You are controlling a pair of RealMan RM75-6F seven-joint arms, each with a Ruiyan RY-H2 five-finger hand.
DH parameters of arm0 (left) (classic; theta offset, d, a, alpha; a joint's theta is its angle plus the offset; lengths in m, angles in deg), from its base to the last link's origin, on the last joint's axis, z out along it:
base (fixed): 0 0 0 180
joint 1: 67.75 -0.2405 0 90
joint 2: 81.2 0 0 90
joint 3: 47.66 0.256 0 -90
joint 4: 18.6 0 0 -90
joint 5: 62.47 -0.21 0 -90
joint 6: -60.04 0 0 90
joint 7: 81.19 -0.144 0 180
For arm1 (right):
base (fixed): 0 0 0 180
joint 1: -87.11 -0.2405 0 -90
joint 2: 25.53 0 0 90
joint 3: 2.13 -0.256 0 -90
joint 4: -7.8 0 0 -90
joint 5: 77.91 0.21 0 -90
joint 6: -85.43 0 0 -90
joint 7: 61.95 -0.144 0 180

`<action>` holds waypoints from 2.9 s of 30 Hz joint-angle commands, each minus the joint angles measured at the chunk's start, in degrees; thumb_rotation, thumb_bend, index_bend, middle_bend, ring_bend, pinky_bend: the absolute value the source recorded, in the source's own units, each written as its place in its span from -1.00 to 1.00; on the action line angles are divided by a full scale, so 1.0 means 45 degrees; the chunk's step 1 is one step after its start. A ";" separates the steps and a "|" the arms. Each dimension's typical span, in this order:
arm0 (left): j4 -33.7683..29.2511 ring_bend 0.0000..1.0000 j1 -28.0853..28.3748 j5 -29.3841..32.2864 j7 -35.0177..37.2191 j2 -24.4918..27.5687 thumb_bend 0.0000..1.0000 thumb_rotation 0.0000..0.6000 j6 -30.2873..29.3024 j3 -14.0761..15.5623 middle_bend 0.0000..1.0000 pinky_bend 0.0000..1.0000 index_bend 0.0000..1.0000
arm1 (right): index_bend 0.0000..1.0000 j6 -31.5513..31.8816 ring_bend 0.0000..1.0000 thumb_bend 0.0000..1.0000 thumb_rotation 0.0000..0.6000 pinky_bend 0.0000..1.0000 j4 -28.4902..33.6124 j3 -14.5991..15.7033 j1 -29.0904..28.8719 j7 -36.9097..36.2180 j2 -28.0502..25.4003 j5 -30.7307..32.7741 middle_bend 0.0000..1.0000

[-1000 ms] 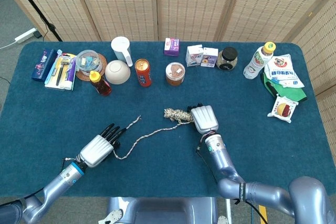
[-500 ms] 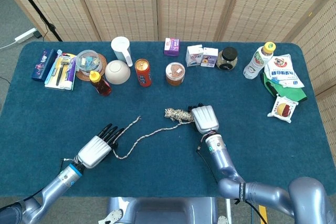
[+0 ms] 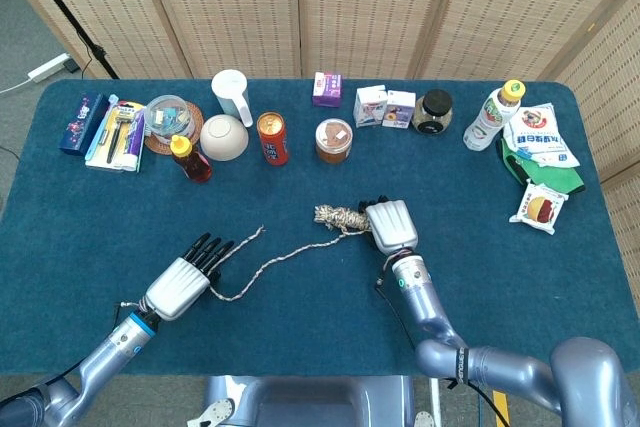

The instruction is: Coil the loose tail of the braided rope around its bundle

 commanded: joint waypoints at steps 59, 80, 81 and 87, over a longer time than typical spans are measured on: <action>-1.1320 -1.00 0.2683 0.4348 -0.2173 0.4389 0.01 1.00 0.0891 -0.5429 -1.00 -1.00 0.51 | 0.32 0.0255 -0.28 0.03 1.00 0.21 0.1388 -0.0069 -0.0982 0.1535 0.0403 0.0231 0.11; -0.9936 -1.00 0.5057 0.8052 -0.4017 0.3405 0.01 1.00 0.1302 -0.7337 -1.00 -1.00 0.51 | 0.35 -0.0666 -0.27 0.03 1.00 0.21 0.4532 0.0280 -0.0791 -0.0510 -0.1157 -0.0961 0.13; -0.9788 -1.00 0.5136 0.8066 -0.4086 0.3350 0.01 1.00 0.1291 -0.7346 -1.00 -1.00 0.51 | 0.35 -0.0769 -0.27 0.03 1.00 0.21 0.4608 0.0295 -0.0800 -0.0633 -0.1253 -0.1043 0.13; -0.8711 -1.00 0.5977 0.9060 -0.4489 0.2484 0.00 1.00 0.1421 -0.7508 -1.00 -1.00 0.51 | 0.35 -0.1402 -0.26 0.03 1.00 0.21 0.4935 0.0657 -0.0823 -0.1670 -0.2090 -0.2370 0.13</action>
